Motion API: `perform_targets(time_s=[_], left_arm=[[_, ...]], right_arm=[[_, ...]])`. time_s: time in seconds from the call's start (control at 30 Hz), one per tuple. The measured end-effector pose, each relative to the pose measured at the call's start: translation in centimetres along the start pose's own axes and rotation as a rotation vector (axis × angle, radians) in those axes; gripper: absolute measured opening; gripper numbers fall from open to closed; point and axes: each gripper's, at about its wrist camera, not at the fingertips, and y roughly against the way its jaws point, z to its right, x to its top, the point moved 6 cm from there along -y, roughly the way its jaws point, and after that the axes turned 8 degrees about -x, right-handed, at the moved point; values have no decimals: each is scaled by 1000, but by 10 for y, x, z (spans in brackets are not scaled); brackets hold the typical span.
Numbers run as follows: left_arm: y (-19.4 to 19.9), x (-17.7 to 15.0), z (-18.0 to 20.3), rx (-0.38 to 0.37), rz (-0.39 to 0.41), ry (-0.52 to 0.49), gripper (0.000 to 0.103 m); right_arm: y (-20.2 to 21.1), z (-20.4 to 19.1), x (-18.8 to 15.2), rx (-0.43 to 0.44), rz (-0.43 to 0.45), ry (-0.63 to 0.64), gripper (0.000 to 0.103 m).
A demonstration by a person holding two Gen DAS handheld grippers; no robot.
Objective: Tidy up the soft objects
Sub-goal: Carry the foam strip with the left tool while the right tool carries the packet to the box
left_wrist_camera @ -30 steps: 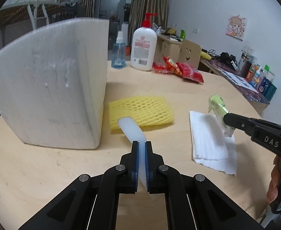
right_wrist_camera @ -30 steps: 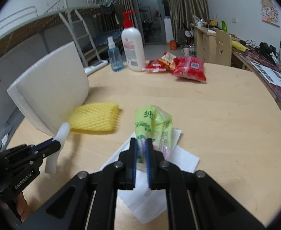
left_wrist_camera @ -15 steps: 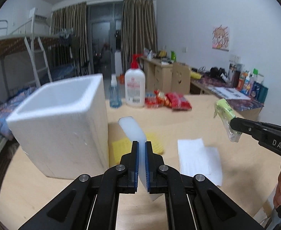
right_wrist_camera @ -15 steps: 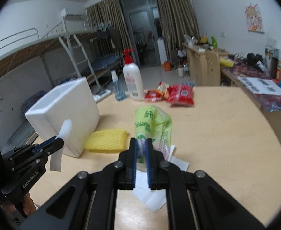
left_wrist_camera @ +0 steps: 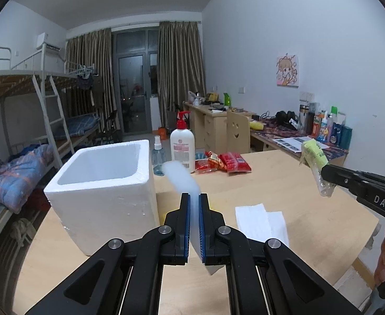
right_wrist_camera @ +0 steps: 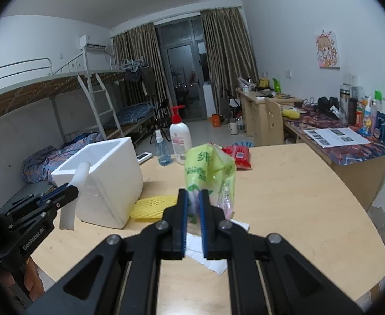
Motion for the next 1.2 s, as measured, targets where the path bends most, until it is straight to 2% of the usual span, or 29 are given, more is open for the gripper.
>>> perform_targets(time_s=[0.2, 0.43, 0.67, 1.03, 1.2], left_arm=[[10, 1, -8, 20, 20, 9, 6], [13, -2, -25, 60, 8, 40, 6], [27, -8, -52, 117, 8, 74, 6], [69, -16, -95, 266, 47, 115, 6], [75, -19, -107, 278, 48, 129, 6]], right_arm=[[2, -8, 2, 12, 11, 24, 11], [-5, -26, -2, 64, -3, 56, 11], [-13, -60, -1, 148, -8, 100, 11], [-22, -127, -2, 314, -16, 183, 11], [-25, -149, -5, 365, -28, 216, 11]])
